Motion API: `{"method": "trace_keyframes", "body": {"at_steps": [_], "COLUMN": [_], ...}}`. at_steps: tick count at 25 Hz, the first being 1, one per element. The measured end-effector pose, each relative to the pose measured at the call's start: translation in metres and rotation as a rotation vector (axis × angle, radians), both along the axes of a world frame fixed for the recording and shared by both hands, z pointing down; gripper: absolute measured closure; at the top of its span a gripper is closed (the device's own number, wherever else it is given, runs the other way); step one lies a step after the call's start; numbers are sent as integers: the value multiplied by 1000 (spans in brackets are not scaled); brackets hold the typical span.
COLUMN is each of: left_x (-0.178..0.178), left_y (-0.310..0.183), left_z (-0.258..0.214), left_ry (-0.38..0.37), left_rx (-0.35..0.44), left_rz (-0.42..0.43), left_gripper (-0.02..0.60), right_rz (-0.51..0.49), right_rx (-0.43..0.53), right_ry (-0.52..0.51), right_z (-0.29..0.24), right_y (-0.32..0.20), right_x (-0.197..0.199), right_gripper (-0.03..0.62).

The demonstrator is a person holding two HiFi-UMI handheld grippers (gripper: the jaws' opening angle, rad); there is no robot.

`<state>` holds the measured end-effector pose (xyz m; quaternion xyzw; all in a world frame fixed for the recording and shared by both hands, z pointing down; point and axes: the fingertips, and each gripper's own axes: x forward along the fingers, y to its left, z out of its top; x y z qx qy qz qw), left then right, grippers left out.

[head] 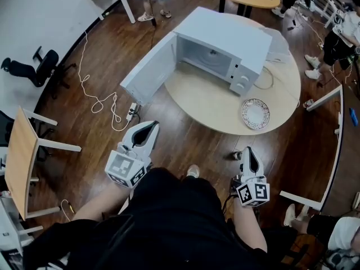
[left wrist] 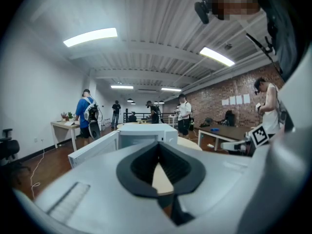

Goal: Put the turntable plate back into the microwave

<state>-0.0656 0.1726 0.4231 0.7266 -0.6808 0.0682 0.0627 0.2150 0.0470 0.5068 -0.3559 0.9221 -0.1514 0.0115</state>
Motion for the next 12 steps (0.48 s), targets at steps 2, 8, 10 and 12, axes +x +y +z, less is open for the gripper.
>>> {"method": "trace_keyframes", "body": {"at_steps": [2, 8, 10, 12], "left_x": [5, 1, 3, 5], "left_y": [-5, -28, -34, -39], "left_z": [-2, -3, -1, 2], "left_ry": [-20, -21, -27, -31], "left_rx": [7, 27, 24, 10], "left_rz": [17, 12, 26, 46], "left_gripper": [577, 577, 577, 577], "right_rz": [-4, -36, -32, -19], "right_rx": [-10, -24, -30, -40], "right_ry": [-11, 19, 32, 44], "right_z": [-3, 9, 15, 20], "right_y": [-3, -4, -5, -7], "right_x": [-1, -6, -3, 1], "right_gripper": [594, 594, 593, 594]}}
